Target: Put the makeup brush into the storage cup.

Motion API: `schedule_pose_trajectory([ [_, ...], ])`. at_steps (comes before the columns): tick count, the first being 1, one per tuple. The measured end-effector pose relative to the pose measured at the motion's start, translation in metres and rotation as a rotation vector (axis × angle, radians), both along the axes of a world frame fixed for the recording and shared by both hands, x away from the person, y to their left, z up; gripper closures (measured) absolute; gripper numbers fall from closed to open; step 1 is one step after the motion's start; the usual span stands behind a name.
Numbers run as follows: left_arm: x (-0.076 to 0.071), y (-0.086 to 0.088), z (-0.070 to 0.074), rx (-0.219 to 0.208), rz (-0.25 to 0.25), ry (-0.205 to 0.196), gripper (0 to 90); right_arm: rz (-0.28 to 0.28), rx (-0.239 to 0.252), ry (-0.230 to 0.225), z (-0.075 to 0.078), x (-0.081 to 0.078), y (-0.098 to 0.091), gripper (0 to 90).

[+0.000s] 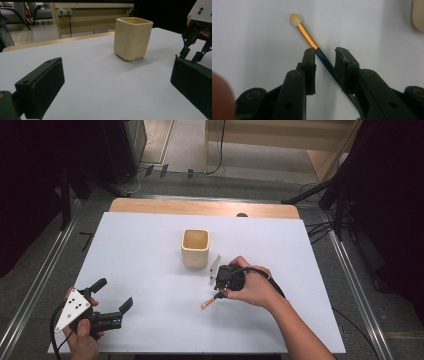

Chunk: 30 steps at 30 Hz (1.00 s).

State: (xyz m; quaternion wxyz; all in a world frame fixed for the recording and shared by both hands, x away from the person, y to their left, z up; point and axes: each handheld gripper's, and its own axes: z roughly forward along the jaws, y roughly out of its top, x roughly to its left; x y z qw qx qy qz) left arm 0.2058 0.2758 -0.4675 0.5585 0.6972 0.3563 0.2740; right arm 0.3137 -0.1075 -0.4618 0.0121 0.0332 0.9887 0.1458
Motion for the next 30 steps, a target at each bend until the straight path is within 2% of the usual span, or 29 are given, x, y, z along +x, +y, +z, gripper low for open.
schedule_pose_trajectory([
  [2,0.000,0.000,0.000,0.000,0.000,0.000,0.0,0.014,-0.021,-0.010,-0.003,0.000,0.002,71.3],
  [7,0.000,0.000,0.000,0.002,0.001,0.001,0.0,0.027,-0.035,-0.048,-0.005,-0.001,0.004,70.3],
  [18,0.000,0.000,0.000,0.003,0.001,0.004,0.0,0.062,-0.072,-0.034,-0.011,-0.001,0.007,70.2],
  [22,0.000,0.000,0.000,0.004,0.000,0.005,0.0,0.085,-0.086,-0.042,-0.012,-0.001,0.008,70.2],
  [30,0.001,0.000,0.000,0.004,0.002,0.006,0.0,0.093,-0.114,-0.045,-0.015,-0.002,0.010,71.5],
])
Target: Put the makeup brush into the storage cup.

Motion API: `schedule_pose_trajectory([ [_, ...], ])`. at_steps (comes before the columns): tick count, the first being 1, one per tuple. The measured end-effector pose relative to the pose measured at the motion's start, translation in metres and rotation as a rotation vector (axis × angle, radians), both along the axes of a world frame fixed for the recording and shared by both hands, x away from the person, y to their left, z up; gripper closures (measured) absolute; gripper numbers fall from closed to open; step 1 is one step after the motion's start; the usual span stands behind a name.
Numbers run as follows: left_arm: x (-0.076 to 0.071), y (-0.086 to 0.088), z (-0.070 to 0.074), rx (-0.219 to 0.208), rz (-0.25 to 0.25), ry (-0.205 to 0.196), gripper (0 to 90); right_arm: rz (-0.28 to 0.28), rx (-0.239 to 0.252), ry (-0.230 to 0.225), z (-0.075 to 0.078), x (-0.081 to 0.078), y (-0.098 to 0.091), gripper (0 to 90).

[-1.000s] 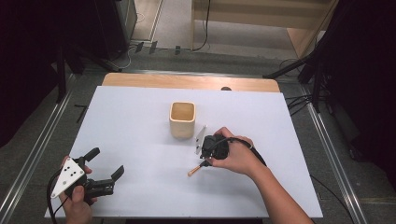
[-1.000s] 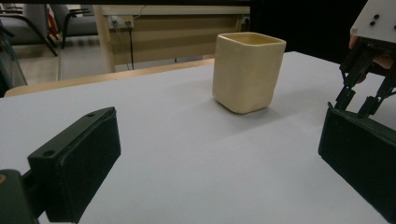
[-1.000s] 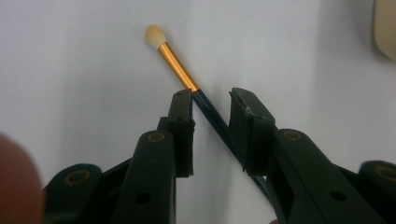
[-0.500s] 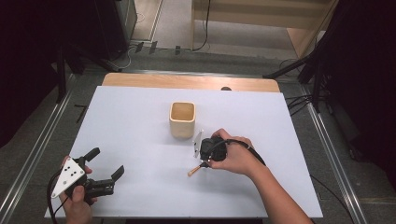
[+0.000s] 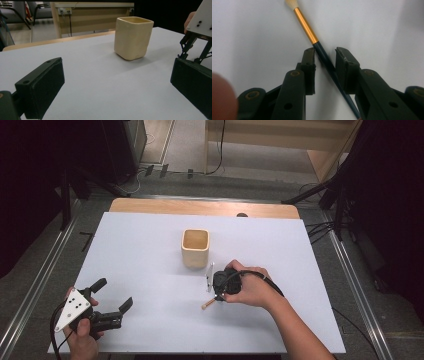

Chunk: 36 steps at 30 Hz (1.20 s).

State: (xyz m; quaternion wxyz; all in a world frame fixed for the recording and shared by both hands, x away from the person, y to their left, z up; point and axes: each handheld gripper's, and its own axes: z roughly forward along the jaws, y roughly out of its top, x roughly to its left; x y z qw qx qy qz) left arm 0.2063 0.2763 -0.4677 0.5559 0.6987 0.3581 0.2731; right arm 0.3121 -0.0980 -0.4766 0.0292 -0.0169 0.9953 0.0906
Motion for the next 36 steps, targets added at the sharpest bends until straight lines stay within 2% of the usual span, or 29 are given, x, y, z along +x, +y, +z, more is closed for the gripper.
schedule_pose_trajectory([
  [2,0.000,0.000,0.000,0.000,0.000,0.001,0.0,0.018,0.002,-0.001,-0.001,0.001,0.001,73.0],
  [7,0.000,0.000,0.000,-0.001,0.000,0.001,0.0,0.017,-0.006,0.005,-0.001,-0.001,0.001,76.4],
  [14,0.000,-0.001,0.000,0.001,0.001,0.003,0.0,0.026,-0.020,0.043,-0.001,0.004,0.003,81.1],
  [15,0.000,-0.001,0.000,0.001,0.001,0.003,0.0,0.014,-0.023,0.050,-0.001,0.004,0.003,81.5],
  [18,0.000,-0.001,0.000,0.002,0.001,0.004,0.0,0.010,-0.038,0.047,-0.001,0.003,0.005,82.1],
  [21,0.000,-0.001,0.000,0.001,0.001,0.003,0.0,0.020,-0.085,0.040,0.000,0.002,0.011,83.8],
  [28,0.000,-0.001,0.000,0.001,0.002,0.005,0.0,0.007,-0.096,0.050,0.000,0.003,0.013,84.6],
  [36,0.001,-0.001,0.000,0.001,0.003,0.008,0.0,0.004,-0.089,0.039,0.000,0.002,0.012,84.7],
])
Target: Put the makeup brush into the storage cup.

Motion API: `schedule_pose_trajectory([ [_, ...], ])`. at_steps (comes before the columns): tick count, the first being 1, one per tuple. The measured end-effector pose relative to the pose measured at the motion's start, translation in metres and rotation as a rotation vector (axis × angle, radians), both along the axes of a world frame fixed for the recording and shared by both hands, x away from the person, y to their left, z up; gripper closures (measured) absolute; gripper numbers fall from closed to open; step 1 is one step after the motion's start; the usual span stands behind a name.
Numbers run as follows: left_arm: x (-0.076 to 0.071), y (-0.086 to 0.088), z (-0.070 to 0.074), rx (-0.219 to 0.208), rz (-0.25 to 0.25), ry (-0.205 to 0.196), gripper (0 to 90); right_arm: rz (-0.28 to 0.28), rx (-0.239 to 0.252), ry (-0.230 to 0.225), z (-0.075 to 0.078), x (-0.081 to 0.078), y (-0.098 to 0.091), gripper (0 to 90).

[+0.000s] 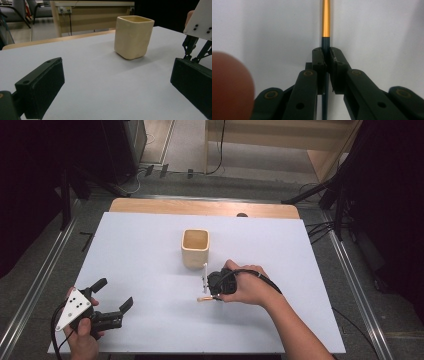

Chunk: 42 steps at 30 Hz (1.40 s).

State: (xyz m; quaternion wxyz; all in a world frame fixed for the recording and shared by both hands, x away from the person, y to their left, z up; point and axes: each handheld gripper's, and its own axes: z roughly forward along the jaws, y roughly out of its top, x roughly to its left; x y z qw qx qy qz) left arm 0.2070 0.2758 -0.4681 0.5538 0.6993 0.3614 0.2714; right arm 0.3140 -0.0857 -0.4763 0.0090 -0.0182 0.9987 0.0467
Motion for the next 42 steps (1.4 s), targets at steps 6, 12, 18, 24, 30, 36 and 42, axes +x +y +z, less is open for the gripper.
schedule_pose_trajectory([
  [6,0.000,0.001,0.000,0.000,0.000,0.000,0.0,-0.013,0.021,0.015,0.000,0.001,-0.003,84.7],
  [12,0.000,0.001,0.000,-0.001,0.002,0.000,0.0,-0.018,0.041,-0.002,0.002,0.001,-0.007,84.8],
  [18,0.000,0.000,0.000,0.004,-0.002,0.001,0.0,-0.039,0.109,-0.017,0.009,0.000,-0.013,84.8],
  [24,0.000,-0.001,0.000,0.006,-0.004,0.000,0.0,-0.058,0.156,-0.029,0.010,-0.001,-0.019,84.8],
  [30,0.001,-0.001,-0.001,0.004,-0.002,0.002,0.0,-0.080,0.205,-0.035,0.015,-0.001,-0.023,84.8],
  [36,0.000,-0.003,-0.001,0.008,-0.005,0.003,0.0,-0.082,0.283,-0.044,0.022,-0.002,-0.025,84.8],
  [42,0.000,-0.003,-0.001,0.007,-0.005,0.005,0.0,-0.102,0.351,-0.037,0.028,-0.002,-0.029,84.9],
])
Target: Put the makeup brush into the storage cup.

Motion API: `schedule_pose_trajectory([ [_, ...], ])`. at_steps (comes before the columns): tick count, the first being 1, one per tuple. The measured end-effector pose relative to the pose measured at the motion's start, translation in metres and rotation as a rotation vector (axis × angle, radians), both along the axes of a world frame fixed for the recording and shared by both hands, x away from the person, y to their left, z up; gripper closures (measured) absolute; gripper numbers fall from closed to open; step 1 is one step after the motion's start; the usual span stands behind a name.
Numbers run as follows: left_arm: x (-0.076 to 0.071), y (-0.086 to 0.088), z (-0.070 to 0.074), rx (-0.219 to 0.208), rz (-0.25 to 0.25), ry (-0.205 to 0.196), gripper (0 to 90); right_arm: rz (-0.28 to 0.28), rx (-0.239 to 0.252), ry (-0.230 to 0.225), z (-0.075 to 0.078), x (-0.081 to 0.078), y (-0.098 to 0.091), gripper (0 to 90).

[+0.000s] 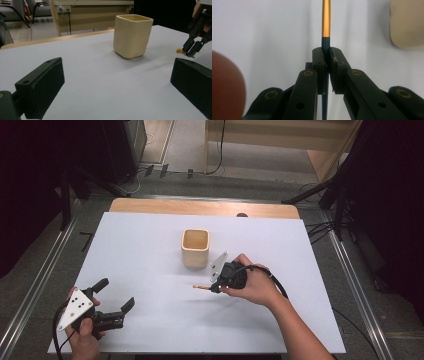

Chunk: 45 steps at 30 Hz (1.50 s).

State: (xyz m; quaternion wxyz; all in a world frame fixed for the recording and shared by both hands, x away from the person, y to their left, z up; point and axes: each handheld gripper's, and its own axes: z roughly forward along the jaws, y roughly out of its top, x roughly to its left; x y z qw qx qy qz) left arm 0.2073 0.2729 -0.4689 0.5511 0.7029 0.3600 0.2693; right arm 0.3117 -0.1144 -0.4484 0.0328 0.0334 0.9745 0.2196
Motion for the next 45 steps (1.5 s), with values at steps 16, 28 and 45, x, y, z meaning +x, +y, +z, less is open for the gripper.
schedule_pose_trajectory([
  [16,0.000,0.000,0.000,0.001,-0.001,0.000,0.0,-0.025,0.246,0.034,0.016,0.003,-0.010,84.8],
  [28,0.000,-0.001,0.000,0.004,-0.002,0.000,0.0,-0.044,0.423,0.059,0.029,0.005,-0.019,84.8],
  [45,0.000,0.000,0.000,0.000,0.001,0.000,0.0,-0.100,0.582,0.046,0.040,0.006,-0.025,84.8],
])
